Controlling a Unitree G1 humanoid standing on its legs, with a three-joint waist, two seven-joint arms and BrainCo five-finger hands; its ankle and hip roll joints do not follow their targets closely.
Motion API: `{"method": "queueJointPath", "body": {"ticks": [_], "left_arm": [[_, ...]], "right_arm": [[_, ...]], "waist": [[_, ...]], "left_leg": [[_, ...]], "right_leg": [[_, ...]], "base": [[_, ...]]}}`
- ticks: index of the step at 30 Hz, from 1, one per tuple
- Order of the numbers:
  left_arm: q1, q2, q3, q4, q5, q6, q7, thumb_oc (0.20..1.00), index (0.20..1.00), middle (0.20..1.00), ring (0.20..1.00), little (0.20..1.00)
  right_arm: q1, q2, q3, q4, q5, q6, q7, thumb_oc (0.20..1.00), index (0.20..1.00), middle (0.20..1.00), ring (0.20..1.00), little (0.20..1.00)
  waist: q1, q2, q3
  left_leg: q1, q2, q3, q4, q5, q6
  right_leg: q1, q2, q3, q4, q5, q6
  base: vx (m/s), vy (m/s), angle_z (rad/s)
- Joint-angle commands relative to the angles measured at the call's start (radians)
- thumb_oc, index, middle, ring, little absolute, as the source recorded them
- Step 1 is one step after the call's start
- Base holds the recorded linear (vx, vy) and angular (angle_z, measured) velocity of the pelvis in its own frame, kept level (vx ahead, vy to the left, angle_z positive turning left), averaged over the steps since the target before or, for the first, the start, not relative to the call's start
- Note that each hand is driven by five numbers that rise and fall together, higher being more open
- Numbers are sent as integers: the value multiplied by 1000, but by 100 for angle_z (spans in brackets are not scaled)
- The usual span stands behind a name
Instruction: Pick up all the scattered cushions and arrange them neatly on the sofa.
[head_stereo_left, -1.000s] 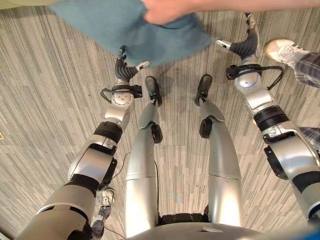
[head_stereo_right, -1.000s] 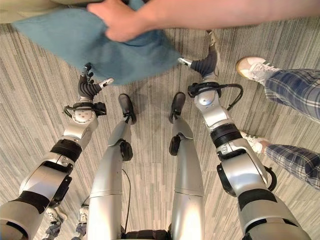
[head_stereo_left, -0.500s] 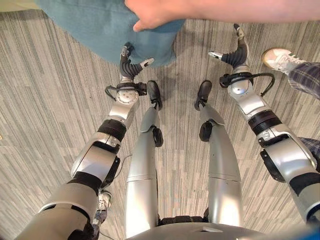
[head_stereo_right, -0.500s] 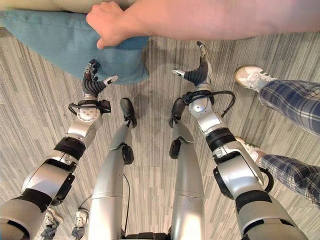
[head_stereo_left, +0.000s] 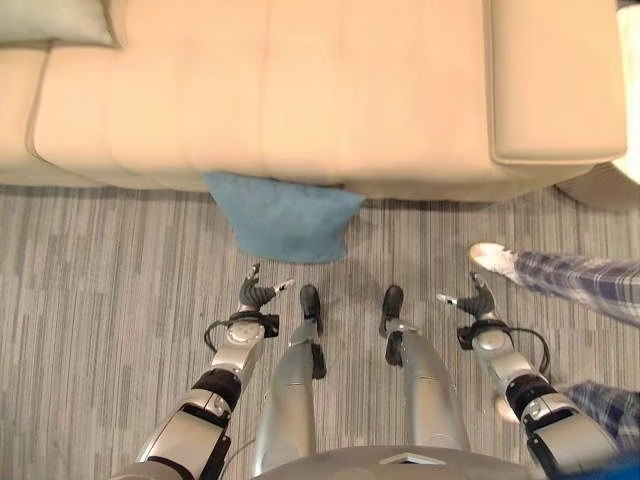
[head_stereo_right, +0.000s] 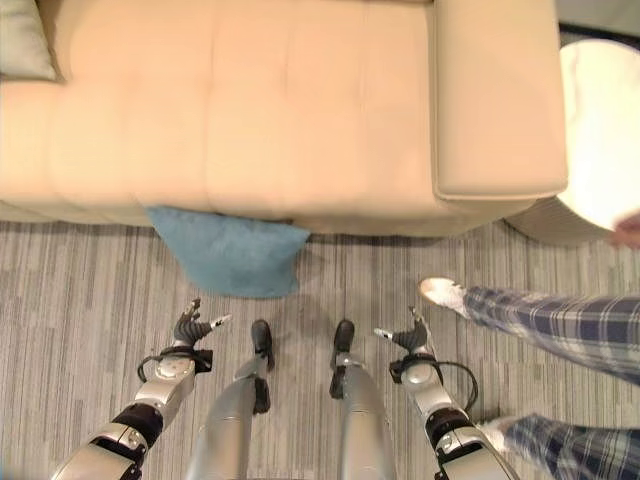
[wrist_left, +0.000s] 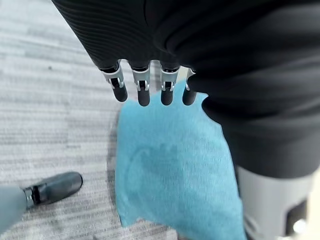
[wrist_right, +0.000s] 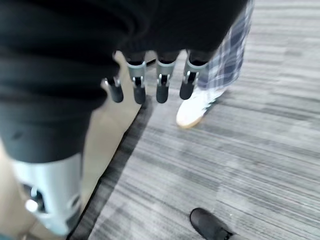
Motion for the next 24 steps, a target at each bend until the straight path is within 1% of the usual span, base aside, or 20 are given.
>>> {"method": "queueJointPath", "body": {"ticks": [1,3,4,5,8,9,10,13,15,17,18,20,21,22,23,24], "left_arm": [[2,13,-3,60,95,37,-53,1000,1000,1000,1000,1000],[73,8,12,141,159,54,-83,1000,1000,1000,1000,1000],[73,9,12,141,159,54,-83,1000,1000,1000,1000,1000],[106,4,19,165,184,58,-95,1000,1000,1000,1000,1000],[160,-1,39,197,234,68,-113,1000,1000,1000,1000,1000],[160,-1,39,197,234,68,-113,1000,1000,1000,1000,1000],[177,-7,43,207,251,69,-122,1000,1000,1000,1000,1000],[189,-11,48,216,265,73,-130,1000,1000,1000,1000,1000],[197,-15,53,222,277,75,-137,1000,1000,1000,1000,1000],[198,-17,55,219,281,75,-140,1000,1000,1000,1000,1000],[196,-15,56,216,279,74,-139,1000,1000,1000,1000,1000],[193,-12,60,219,281,75,-142,1000,1000,1000,1000,1000],[197,-6,64,222,282,75,-148,1000,1000,1000,1000,1000],[200,-4,66,223,284,76,-149,1000,1000,1000,1000,1000],[205,-6,75,228,277,75,-151,1000,1000,1000,1000,1000],[208,-8,74,228,279,75,-152,1000,1000,1000,1000,1000]], "right_arm": [[-19,-20,-16,18,-6,37,57,1000,1000,1000,1000,1000],[53,-23,-19,90,-64,58,94,1000,1000,1000,1000,1000],[53,-23,-20,90,-64,58,94,1000,1000,1000,1000,1000],[81,-26,-21,113,-90,63,108,1000,1000,1000,1000,1000],[129,-21,-36,140,-118,71,133,1000,1000,1000,1000,1000],[129,-21,-36,140,-118,71,133,1000,1000,1000,1000,1000],[144,-14,-36,151,-136,72,143,1000,1000,1000,1000,1000],[157,-10,-32,165,-152,78,151,1000,1000,1000,1000,1000],[170,-7,-32,176,-165,84,161,1000,1000,1000,1000,1000],[173,-3,-35,176,-169,85,167,1000,1000,1000,1000,1000],[170,-1,-34,173,-168,85,168,1000,1000,1000,1000,1000],[167,3,-34,171,-163,84,168,1000,1000,1000,1000,1000],[167,7,-28,173,-165,82,168,1000,1000,1000,1000,1000],[167,7,-22,176,-167,81,170,1000,1000,1000,1000,1000],[167,3,-16,178,-168,78,169,1000,1000,1000,1000,1000],[165,0,-14,178,-170,76,168,1000,1000,1000,1000,1000]], "waist": [[2,3,82],[-5,4,44],[-5,4,43],[-7,1,26],[-11,-4,-21],[-10,-4,-19],[-10,-8,-39],[-8,-12,-52],[-8,-19,-64],[-12,-21,-60],[-13,-18,-47],[-11,-13,-37],[-14,-12,-33],[-13,-13,-36],[-8,-20,-37],[-12,-18,-34]], "left_leg": [[163,15,-45,-92,0,-75],[328,15,-28,-153,-8,-75],[325,15,-28,-154,-6,-75],[387,10,-21,-171,-16,-73],[471,-2,-3,-193,-40,-65],[475,-2,-2,-194,-40,-66],[505,-8,4,-202,-52,-62],[535,-15,13,-209,-64,-57],[571,-30,20,-215,-86,-44],[591,-46,21,-220,-99,-27],[599,-54,21,-225,-97,-15],[606,-54,27,-232,-99,-8],[622,-50,39,-238,-101,-4],[628,-51,43,-239,-103,-2],[626,-60,52,-234,-109,-2],[626,-61,54,-233,-109,-2]], "right_leg": [[206,-22,26,-129,43,115],[375,-16,19,-194,46,128],[374,-16,18,-197,49,128],[437,-10,15,-217,43,134],[520,-4,16,-256,45,145],[523,-4,17,-257,45,145],[553,-5,16,-270,48,151],[578,-6,16,-277,50,157],[598,-14,27,-271,52,167],[582,-29,50,-226,68,179],[564,-36,63,-172,84,186],[538,-33,70,-111,74,180],[512,-3,49,-79,50,162],[511,20,43,-87,33,152],[524,68,11,-138,12,130],[505,89,12,-142,13,126]], "base": [[204,89,-19],[254,106,-26],[217,97,-16],[141,75,-9],[165,113,-7],[96,98,-8],[71,102,-9],[63,93,-12],[58,164,-7],[9,217,-14],[-51,173,-32],[-25,142,-42],[30,86,-52],[47,50,-38],[35,-12,-46],[24,-35,-32]]}}
